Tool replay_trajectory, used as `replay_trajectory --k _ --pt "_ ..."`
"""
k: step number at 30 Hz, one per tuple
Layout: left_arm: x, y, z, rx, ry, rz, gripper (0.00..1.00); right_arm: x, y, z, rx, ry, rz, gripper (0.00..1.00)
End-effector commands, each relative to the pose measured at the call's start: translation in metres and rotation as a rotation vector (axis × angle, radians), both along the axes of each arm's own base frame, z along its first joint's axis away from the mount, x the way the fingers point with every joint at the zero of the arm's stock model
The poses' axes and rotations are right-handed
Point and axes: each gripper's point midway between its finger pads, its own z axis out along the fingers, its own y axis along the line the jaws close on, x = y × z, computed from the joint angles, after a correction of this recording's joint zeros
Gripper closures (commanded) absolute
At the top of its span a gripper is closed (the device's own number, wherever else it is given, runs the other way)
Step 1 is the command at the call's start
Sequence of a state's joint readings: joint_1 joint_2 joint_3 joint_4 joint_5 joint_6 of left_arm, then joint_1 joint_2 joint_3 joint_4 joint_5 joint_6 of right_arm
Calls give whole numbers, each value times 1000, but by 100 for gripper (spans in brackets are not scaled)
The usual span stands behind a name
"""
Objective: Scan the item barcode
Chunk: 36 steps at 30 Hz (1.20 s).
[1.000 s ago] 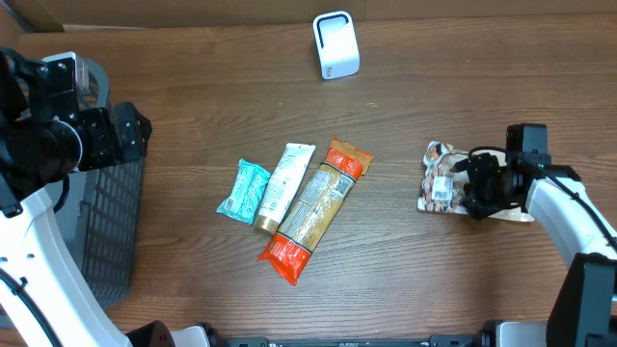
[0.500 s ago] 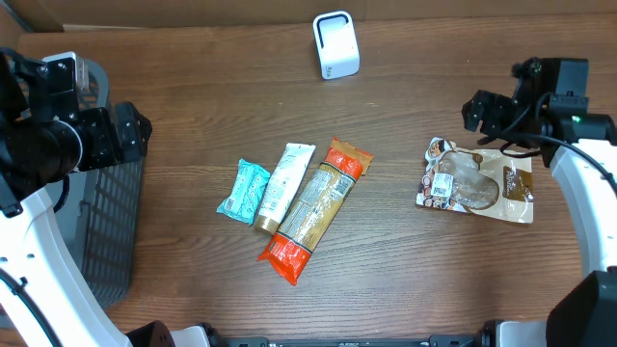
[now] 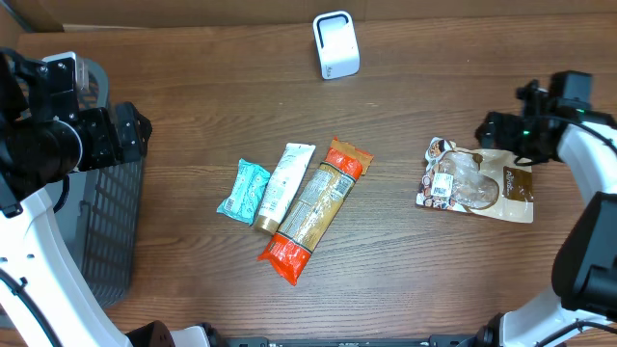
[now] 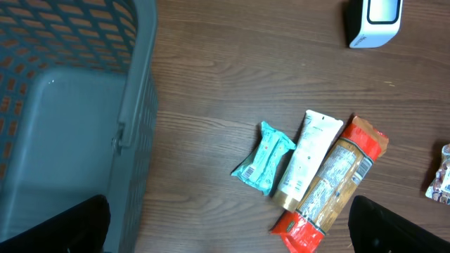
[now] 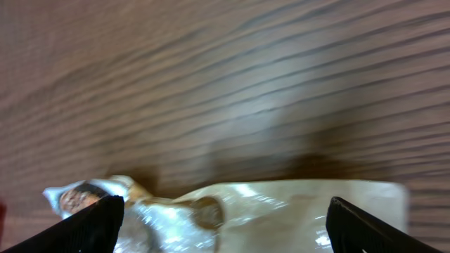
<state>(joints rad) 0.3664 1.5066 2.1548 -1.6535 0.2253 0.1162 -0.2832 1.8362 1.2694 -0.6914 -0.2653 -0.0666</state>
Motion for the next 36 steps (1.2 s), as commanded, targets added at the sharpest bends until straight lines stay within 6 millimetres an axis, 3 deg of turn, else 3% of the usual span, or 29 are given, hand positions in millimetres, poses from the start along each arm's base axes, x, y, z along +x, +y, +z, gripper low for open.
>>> replay_trajectory --k 1,10,17,21,25,29,33,36 --pt "2 -1 -1 5 -2 -28 0 3 4 -4 48 -9 16 4" --pt "2 -1 -1 5 -2 -28 1 0 -2 -15 61 42 -74 0" --pt "2 -1 -1 5 -2 -28 0 22 3 -29 112 -23 -45 0" --pt "2 -1 -1 5 -2 -27 1 20 4 -43 142 17 -83 9" --pt "2 -1 -1 5 -2 -28 0 5 -11 -48 148 101 -221 12" --pt "2 -1 -1 5 -2 -28 0 -25 -16 -47 222 260 -368 21" --pt "2 -1 0 5 -2 -27 0 -61 -3 -43 269 430 -383 24" --pt "2 -1 -1 5 -2 -28 1 -82 10 -40 285 520 -342 20"
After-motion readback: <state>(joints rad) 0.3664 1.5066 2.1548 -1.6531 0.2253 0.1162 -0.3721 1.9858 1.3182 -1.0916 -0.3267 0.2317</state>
